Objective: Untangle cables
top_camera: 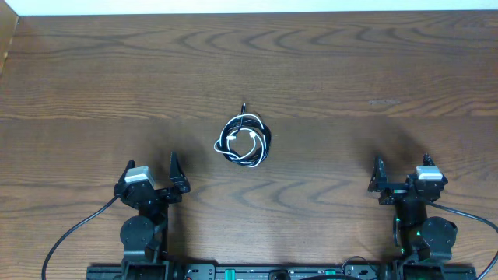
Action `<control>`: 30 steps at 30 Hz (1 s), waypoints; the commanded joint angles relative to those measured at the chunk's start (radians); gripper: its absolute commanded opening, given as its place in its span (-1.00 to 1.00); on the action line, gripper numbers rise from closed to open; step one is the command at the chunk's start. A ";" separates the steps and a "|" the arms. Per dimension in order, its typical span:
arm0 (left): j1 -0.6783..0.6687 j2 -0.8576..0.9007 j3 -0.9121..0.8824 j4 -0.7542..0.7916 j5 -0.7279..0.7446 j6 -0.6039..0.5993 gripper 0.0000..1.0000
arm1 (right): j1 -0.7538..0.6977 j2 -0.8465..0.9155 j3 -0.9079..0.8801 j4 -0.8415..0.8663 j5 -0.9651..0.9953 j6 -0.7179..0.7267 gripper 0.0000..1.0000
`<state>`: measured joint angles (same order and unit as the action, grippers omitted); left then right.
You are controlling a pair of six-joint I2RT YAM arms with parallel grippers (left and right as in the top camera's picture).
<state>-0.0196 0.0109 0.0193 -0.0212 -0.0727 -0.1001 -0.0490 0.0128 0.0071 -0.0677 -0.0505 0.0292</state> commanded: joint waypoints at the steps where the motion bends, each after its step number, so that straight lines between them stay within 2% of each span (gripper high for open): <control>1: 0.006 -0.005 -0.015 -0.046 -0.006 0.013 0.94 | -0.003 -0.004 -0.002 -0.004 0.015 -0.008 0.99; 17: 0.006 -0.005 -0.015 -0.047 0.055 0.013 0.94 | -0.003 -0.004 -0.002 0.007 0.002 -0.008 0.99; 19: 0.006 -0.005 -0.015 -0.049 0.103 0.013 0.94 | -0.003 -0.004 -0.002 0.037 -0.010 -0.008 0.99; 24: 0.006 -0.004 -0.003 -0.050 0.107 0.014 0.94 | -0.003 -0.004 -0.001 0.103 -0.010 -0.008 0.98; 30: 0.006 0.068 0.127 -0.119 0.115 0.029 0.94 | -0.003 -0.004 0.042 0.118 -0.069 -0.008 0.99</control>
<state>-0.0196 0.0360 0.0582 -0.1020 0.0319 -0.0956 -0.0490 0.0128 0.0074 0.0471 -0.0765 0.0292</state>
